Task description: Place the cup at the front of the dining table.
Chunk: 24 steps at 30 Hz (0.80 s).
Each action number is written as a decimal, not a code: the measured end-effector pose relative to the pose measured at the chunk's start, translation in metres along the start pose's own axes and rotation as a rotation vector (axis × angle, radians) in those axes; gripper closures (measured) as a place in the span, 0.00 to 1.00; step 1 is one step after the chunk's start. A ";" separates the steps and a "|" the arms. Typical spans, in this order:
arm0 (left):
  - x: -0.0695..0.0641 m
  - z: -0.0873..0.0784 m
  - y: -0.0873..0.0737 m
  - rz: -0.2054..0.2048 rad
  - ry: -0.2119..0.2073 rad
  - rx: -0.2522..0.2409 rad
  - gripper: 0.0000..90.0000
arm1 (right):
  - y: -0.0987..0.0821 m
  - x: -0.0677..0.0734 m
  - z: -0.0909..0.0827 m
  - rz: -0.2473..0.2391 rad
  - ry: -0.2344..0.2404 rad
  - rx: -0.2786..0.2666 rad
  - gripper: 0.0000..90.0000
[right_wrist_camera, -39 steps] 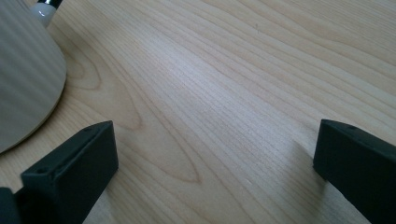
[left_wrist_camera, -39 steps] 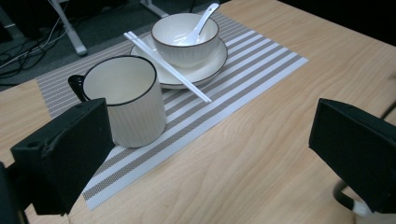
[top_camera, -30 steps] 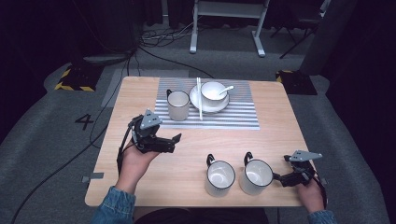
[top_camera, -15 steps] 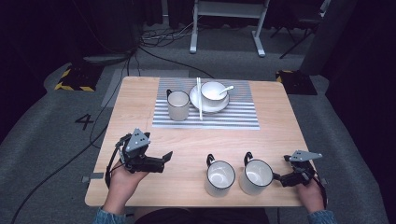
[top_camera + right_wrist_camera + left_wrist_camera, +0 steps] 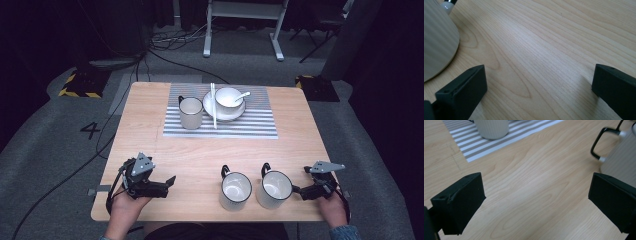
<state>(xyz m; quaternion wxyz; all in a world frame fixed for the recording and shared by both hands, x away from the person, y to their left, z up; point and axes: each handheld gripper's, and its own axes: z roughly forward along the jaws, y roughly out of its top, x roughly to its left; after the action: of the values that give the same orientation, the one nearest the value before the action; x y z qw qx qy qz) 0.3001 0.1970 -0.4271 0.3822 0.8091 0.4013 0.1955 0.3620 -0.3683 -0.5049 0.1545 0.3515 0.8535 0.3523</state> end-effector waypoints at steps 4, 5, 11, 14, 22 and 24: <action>0.000 0.008 -0.009 0.031 0.007 0.047 0.01 | 0.000 0.000 0.000 0.000 0.000 0.000 0.00; 0.000 0.010 -0.012 0.026 -0.003 0.053 0.01 | 0.000 0.000 0.000 -0.002 0.000 -0.001 0.00; 0.002 0.020 -0.025 -0.004 -0.041 0.091 0.01 | 0.000 0.000 0.000 0.000 0.000 0.000 0.00; 0.005 0.023 -0.028 -0.032 -0.062 0.108 0.01 | 0.000 0.000 0.000 0.000 0.000 0.000 0.00; 0.008 0.036 -0.043 -0.070 -0.070 0.200 0.01 | 0.000 0.000 0.000 -0.002 0.000 -0.001 0.00; 0.007 0.038 -0.045 -0.079 -0.064 0.213 0.01 | 0.000 0.000 0.000 -0.003 0.001 -0.001 0.00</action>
<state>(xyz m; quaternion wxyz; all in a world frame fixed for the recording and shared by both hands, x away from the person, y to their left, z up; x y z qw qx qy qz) 0.3056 0.2029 -0.4861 0.3142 0.8345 0.4388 0.1107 0.3622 -0.3685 -0.5050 0.1551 0.3499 0.8539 0.3528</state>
